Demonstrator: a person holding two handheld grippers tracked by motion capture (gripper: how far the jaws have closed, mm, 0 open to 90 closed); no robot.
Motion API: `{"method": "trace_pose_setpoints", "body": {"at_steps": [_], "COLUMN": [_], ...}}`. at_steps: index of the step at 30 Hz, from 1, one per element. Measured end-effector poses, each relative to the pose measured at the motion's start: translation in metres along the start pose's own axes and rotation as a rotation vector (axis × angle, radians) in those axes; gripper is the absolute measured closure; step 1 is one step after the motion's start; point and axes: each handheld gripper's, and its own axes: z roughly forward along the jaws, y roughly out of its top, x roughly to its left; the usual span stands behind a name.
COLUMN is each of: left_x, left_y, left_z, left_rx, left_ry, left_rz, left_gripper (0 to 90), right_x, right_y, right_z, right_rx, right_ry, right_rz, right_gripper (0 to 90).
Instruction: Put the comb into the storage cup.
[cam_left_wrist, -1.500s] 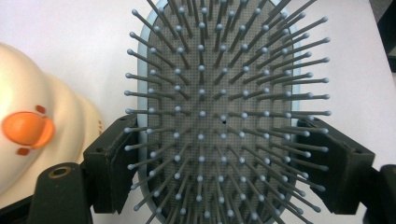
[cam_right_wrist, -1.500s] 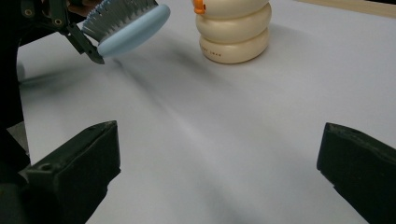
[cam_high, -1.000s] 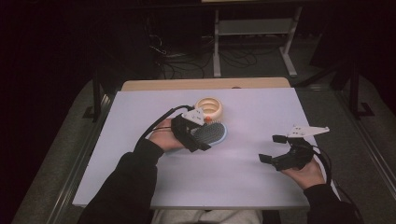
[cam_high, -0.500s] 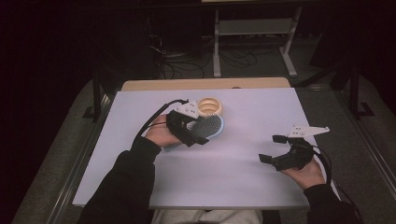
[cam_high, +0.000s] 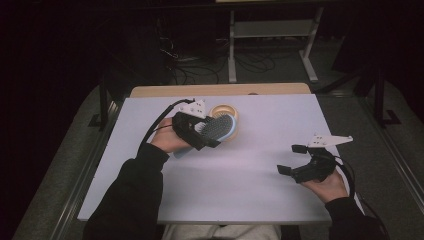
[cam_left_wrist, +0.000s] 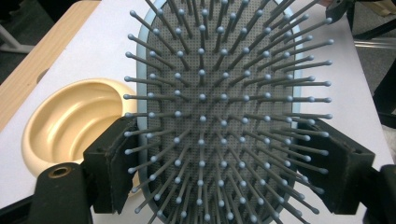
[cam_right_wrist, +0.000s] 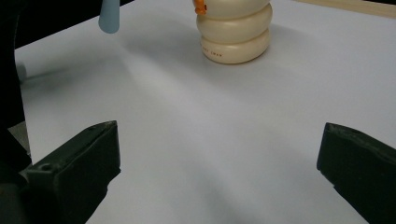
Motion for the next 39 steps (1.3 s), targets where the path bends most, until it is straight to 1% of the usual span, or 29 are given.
{"method": "trace_pose_setpoints", "body": {"at_steps": [8, 12, 16, 20, 24, 29, 39], "left_x": [0.006, 0.009, 0.011, 0.014, 0.018, 0.021, 0.033], "left_y": [0.004, 0.007, 0.010, 0.018, 0.027, 0.038, 0.056], "left_z": [-0.004, -0.005, -0.005, -0.005, -0.006, -0.007, -0.004], "left_rx": [-0.030, -0.030, -0.045, -0.050, -0.072, -0.082, -0.105], "left_ry": [0.007, 0.014, 0.005, 0.004, 0.008, 0.012, 0.034], "left_rz": [-0.013, -0.020, -0.024, -0.013, -0.016, -0.010, -0.019], "left_gripper": [19.9, 20.0, 20.0, 20.0, 19.9, 19.9, 19.9], "right_x": [0.000, 0.000, 0.000, 0.000, 0.000, 0.000, 0.000], "right_y": [0.000, 0.000, 0.000, 0.000, 0.000, 0.000, 0.001], "right_z": [0.000, 0.000, 0.000, 0.000, 0.000, -0.001, -0.001], "right_rx": [-0.001, -0.001, -0.001, 0.005, 0.001, -0.002, -0.006], "right_ry": [0.000, 0.000, 0.001, 0.001, 0.001, 0.001, 0.003], "right_rz": [-0.002, -0.002, -0.002, 0.002, -0.001, -0.002, -0.001], "right_gripper": [0.0, 0.0, 0.0, 0.0, 0.0, 0.0, 0.0]}}
